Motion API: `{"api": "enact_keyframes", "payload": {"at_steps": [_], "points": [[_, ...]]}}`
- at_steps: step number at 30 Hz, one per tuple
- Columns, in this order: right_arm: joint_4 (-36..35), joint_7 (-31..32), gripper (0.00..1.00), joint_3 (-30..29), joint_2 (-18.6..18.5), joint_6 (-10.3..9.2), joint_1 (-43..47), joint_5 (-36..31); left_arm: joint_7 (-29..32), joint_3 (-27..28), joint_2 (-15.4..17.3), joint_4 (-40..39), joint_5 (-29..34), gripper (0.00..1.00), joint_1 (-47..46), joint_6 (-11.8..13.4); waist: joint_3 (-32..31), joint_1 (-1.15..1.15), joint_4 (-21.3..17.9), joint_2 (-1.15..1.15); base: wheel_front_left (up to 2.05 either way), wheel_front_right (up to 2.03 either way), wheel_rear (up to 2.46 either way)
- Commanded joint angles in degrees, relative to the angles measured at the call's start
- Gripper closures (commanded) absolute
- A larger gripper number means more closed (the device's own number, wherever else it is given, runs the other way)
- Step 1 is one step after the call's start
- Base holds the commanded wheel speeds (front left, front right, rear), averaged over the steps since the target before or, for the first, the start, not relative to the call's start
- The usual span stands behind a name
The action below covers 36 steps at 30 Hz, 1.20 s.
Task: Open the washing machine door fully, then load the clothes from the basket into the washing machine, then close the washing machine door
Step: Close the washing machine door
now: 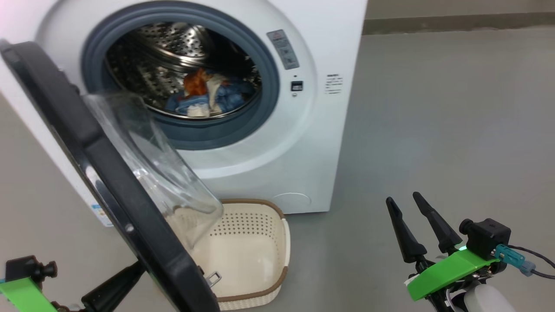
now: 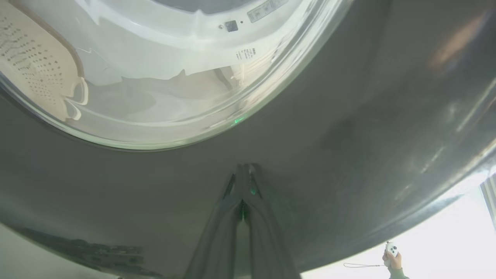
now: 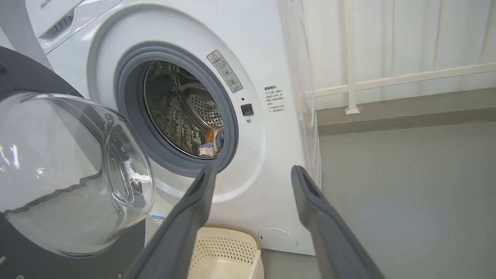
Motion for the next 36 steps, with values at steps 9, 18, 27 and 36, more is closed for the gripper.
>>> {"api": "enact_keyframes", "payload": {"at_steps": [9, 18, 27, 36], "points": [[-1.2, -0.27, 0.0, 0.96, -0.34, 0.09, -0.78, 0.33, -2.0, -0.01, 0.08, 0.55, 1.26, 1.0, -4.88, -1.93, 0.58, 0.0, -2.93, 0.0, 0.0, 0.0, 0.0], [-1.32, -0.27, 0.0, 0.19, 0.23, 0.09, -0.74, -0.02, -3.44, -0.37, 0.13, 1.0, 2.41, 1.0, -5.85, -2.92, 0.74, 0.0, -1.41, 0.0, 0.0, 0.0, 0.0], [-1.48, -0.27, 0.0, -0.21, 0.38, 0.09, -0.54, -0.09, -7.06, 1.01, 1.1, -1.26, 6.27, 0.83, -5.28, -4.2, 0.69, 0.0, 0.1, 0.0, 0.0, 0.0, 0.0], [-1.75, -0.27, 0.0, -0.37, 0.26, 0.09, -0.45, -0.12, -17.57, 1.07, 2.99, -6.6, 15.37, 0.0, -4.44, -5.07, 0.94, 0.0, 0.7, 0.0, 0.0, 0.0, 0.0]]}}
